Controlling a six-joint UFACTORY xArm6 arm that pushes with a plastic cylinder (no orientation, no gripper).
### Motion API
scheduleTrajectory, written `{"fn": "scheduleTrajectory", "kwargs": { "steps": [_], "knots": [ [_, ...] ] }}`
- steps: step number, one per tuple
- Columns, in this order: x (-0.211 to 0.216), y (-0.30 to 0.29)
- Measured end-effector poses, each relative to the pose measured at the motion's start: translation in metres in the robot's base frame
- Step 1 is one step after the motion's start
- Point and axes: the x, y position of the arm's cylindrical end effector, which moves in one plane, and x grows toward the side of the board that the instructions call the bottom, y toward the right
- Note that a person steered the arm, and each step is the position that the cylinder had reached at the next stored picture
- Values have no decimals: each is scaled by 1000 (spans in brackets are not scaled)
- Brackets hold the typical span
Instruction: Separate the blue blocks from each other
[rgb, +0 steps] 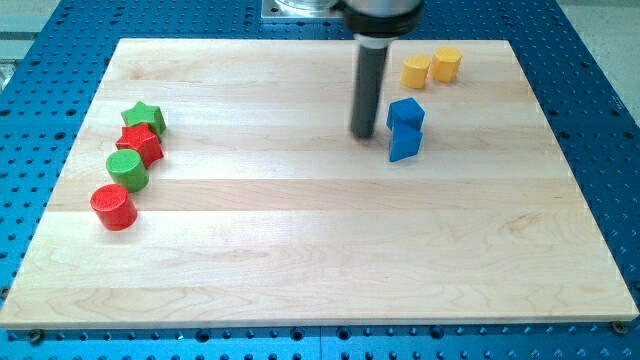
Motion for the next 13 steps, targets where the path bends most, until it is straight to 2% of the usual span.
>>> {"fn": "scheduleTrajectory", "kwargs": {
  "steps": [1,2,3,5,7,8,9,10,11,12,13],
  "knots": [
    [59,-51],
    [77,-30],
    [73,17],
    [6,45],
    [-9,85],
    [-49,75],
    [-51,74],
    [-6,67],
    [-15,86],
    [-51,113],
    [-69,128]
  ]
}}
